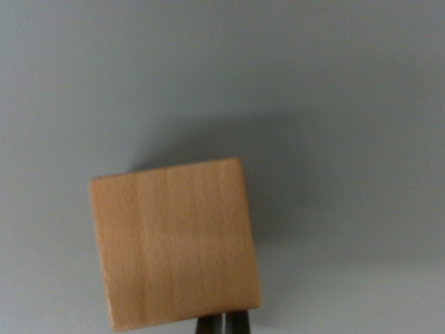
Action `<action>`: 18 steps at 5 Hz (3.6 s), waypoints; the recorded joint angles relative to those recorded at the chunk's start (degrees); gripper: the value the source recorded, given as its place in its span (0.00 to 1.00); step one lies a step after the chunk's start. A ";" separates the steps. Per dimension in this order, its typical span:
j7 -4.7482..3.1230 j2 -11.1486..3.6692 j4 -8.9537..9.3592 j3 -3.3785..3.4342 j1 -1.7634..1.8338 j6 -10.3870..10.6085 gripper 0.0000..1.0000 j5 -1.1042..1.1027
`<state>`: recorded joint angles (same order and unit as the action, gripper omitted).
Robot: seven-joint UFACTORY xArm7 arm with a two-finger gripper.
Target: Push wooden cube
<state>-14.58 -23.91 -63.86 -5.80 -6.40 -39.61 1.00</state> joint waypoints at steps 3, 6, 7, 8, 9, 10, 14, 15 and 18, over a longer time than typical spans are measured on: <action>0.35 -3.31 -5.38 0.30 0.05 -2.08 1.00 0.17; 0.53 -4.97 -8.08 0.45 0.07 -3.13 1.00 0.26; 0.70 -6.61 -10.74 0.60 0.09 -4.15 1.00 0.35; 0.70 -6.61 -10.74 0.60 0.09 -4.15 1.00 0.35; 0.86 -8.10 -13.16 0.74 0.11 -5.09 1.00 0.42; 0.86 -8.10 -13.16 0.74 0.11 -5.09 1.00 0.42; 1.16 -10.93 -17.76 0.99 0.15 -6.87 1.00 0.57; 1.29 -12.13 -19.71 1.10 0.17 -7.62 1.00 0.63; 1.40 -13.15 -21.36 1.19 0.18 -8.26 1.00 0.69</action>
<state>-13.18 -37.06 -85.23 -4.61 -6.22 -47.87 1.69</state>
